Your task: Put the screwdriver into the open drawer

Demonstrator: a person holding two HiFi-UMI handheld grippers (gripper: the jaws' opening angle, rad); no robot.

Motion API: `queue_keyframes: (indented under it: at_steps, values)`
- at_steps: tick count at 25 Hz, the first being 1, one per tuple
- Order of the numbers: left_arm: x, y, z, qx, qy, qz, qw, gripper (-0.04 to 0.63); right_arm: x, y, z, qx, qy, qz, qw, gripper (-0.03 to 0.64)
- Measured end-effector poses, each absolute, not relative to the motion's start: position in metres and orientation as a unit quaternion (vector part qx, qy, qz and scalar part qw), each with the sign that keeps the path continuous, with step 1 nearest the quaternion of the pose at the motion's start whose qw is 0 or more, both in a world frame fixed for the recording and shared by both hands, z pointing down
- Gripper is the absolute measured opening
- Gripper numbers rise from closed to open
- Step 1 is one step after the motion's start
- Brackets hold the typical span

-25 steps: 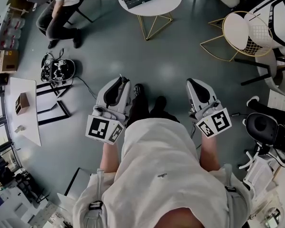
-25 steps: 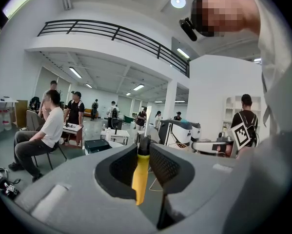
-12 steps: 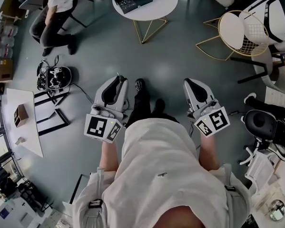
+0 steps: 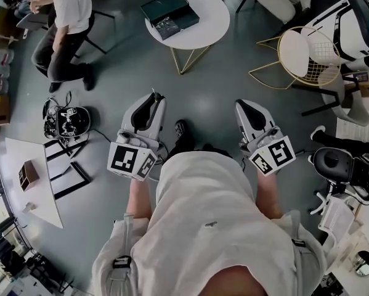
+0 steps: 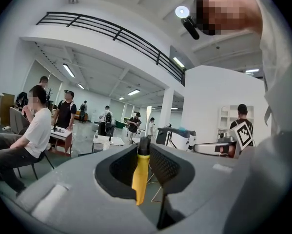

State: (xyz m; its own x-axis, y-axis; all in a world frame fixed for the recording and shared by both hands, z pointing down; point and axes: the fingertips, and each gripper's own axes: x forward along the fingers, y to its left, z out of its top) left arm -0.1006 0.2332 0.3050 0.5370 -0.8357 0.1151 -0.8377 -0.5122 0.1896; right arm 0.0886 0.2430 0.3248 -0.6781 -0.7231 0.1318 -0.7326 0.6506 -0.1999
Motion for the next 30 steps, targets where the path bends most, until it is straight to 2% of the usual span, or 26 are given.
queue_keyframes:
  at_steps: [12, 21, 30]
  values:
    - [-0.175, 0.173, 0.315, 0.875, -0.470, 0.011, 0.119, 0.083, 0.017, 0.182, 0.330, 0.413, -0.901, 0.123, 0.044, 0.008]
    - [-0.180, 0.140, 0.334, 0.864, -0.482, 0.020, 0.144, 0.083, 0.012, 0.137, 0.346, 0.401, -0.903, 0.140, 0.061, 0.008]
    - [-0.167, 0.074, 0.318, 0.843, -0.520, 0.013, 0.136, 0.083, 0.030, 0.054, 0.336, 0.370, -0.918, 0.136, 0.035, 0.008]
